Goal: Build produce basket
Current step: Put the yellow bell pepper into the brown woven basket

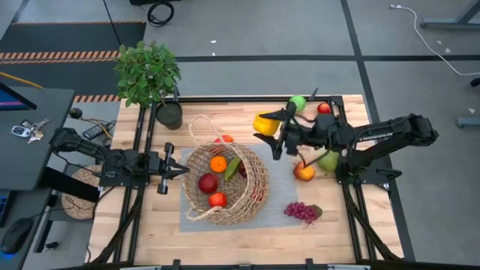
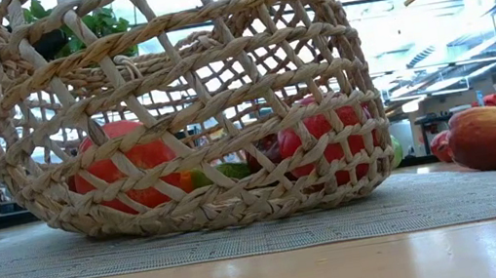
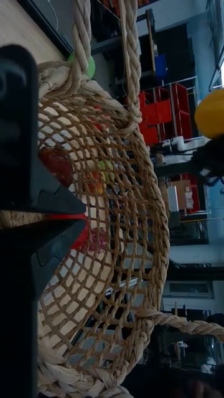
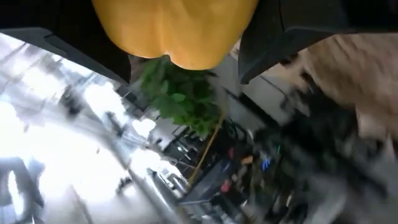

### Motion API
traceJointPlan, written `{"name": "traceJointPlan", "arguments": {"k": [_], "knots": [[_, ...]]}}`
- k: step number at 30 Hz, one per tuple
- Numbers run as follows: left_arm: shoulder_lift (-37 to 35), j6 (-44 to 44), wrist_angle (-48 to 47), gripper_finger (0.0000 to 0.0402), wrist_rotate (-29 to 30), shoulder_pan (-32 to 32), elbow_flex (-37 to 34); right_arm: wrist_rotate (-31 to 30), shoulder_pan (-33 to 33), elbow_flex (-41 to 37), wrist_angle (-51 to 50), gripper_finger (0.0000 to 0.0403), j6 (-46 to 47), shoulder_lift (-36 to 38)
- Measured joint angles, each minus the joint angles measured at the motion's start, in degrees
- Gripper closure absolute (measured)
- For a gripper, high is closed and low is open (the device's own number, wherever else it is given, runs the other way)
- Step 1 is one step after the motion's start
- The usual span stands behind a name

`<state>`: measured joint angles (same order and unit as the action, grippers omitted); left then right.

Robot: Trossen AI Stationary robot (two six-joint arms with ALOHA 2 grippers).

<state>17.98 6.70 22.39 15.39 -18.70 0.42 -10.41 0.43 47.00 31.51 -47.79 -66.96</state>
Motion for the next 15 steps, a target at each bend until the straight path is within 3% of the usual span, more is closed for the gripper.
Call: {"name": "traceJointPlan", "arguments": {"k": [7, 11, 15], "knots": [[0.02, 0.00, 0.00, 0.0367, 0.01, -0.01, 0.01, 1.14, -4.05, 0.00, 5.67, 0.0107, 41.30, -0.64], [0.00, 0.00, 0.00, 0.0372, 0.00, -0.01, -0.01, 1.37, -4.70, 0.00, 9.76, 0.0107, 56.55, -2.44], [0.02, 0.00, 0.00, 0.0373, -0.01, -0.02, 0.01, 1.42, -4.71, 0.00, 15.39, 0.0107, 65.31, -5.35]]}}
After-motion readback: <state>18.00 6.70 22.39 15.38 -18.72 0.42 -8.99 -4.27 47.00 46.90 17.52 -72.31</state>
